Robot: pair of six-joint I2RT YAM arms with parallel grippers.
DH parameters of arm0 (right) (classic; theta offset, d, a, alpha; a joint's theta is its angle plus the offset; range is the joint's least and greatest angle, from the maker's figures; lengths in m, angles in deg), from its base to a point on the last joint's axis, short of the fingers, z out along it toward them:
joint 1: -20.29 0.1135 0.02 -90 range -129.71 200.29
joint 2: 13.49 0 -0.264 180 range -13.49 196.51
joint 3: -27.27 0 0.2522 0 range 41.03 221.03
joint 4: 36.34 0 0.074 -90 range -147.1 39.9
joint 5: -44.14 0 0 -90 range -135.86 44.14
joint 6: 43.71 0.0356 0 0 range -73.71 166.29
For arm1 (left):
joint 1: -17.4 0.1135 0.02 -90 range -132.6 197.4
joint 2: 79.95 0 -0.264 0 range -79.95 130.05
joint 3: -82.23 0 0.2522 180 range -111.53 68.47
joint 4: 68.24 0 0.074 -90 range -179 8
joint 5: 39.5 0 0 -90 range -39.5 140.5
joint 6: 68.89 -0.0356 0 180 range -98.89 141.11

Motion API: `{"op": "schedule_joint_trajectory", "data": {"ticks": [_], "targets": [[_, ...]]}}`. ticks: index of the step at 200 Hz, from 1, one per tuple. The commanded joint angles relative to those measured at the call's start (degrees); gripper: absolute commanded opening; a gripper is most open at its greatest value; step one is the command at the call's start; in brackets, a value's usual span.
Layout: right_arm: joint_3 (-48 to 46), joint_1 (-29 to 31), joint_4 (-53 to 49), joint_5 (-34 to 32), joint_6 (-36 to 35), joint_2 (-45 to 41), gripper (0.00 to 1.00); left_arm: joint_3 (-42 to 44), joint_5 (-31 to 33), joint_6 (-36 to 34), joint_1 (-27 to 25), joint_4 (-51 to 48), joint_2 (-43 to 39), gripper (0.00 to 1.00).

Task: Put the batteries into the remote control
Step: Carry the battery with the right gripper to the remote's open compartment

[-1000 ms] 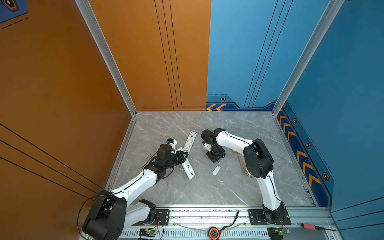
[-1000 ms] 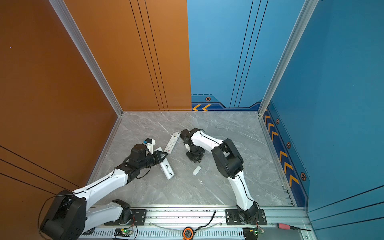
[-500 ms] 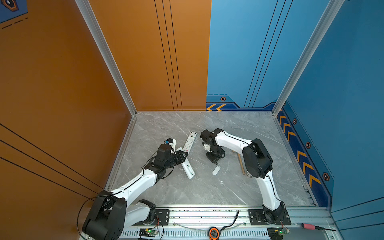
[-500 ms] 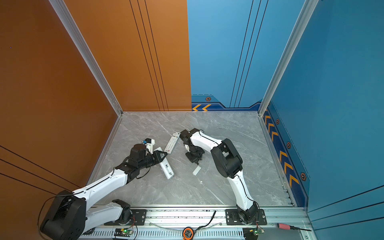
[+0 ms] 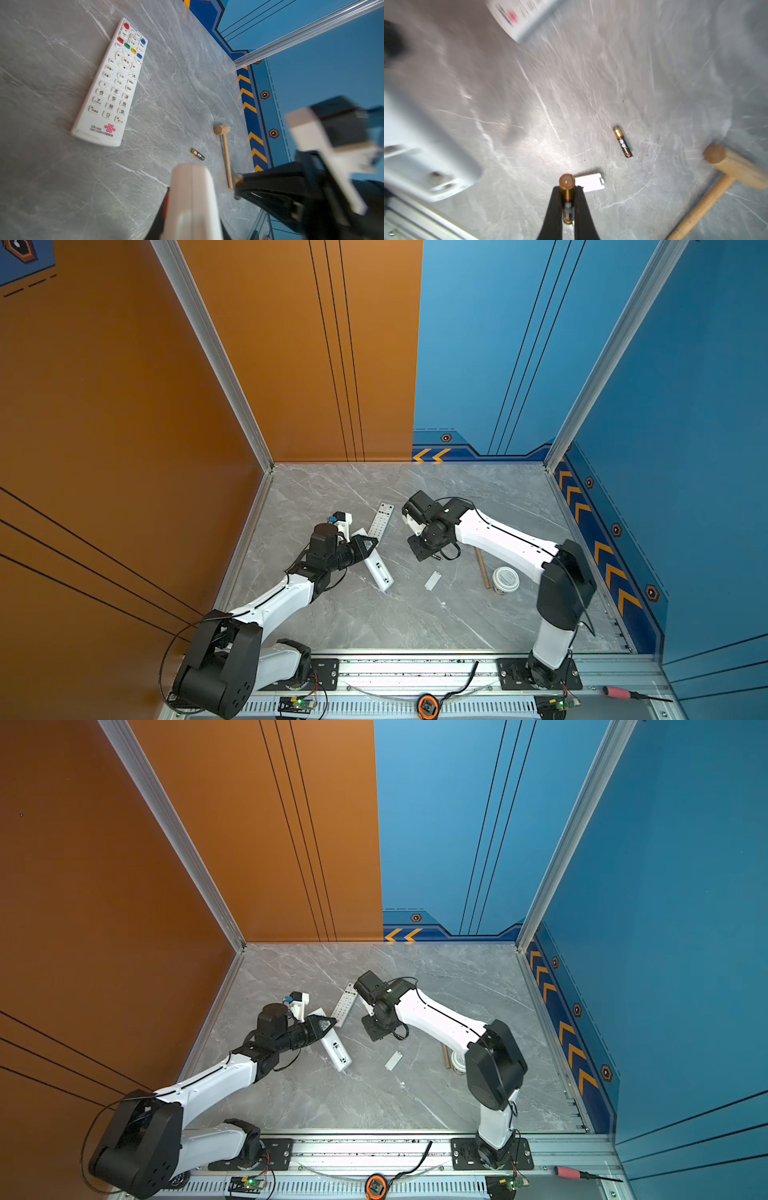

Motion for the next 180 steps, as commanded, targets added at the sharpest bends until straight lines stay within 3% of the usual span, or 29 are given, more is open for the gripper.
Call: {"op": "schedule_joint_trajectory", "data": {"ticks": [1,27,57,180], "targets": [[-1.6,4.2,6.2,0.0,4.1,-6.0,0.0,-1.7,-7.9,3.5,1.6,8.3,0.7,0.0],[-4.3,7.9,14.0,3.6,6.2,-10.5,0.0,-3.0,-13.9,6.5,2.7,13.5,2.2,0.0],[-6.8,9.3,20.6,4.5,8.3,-10.1,0.0,-4.7,-17.3,7.9,2.8,14.6,2.4,0.0],[-8.8,9.7,22.9,2.9,8.0,-7.5,0.0,-4.7,-20.4,15.2,3.1,23.5,2.4,0.0]]}}
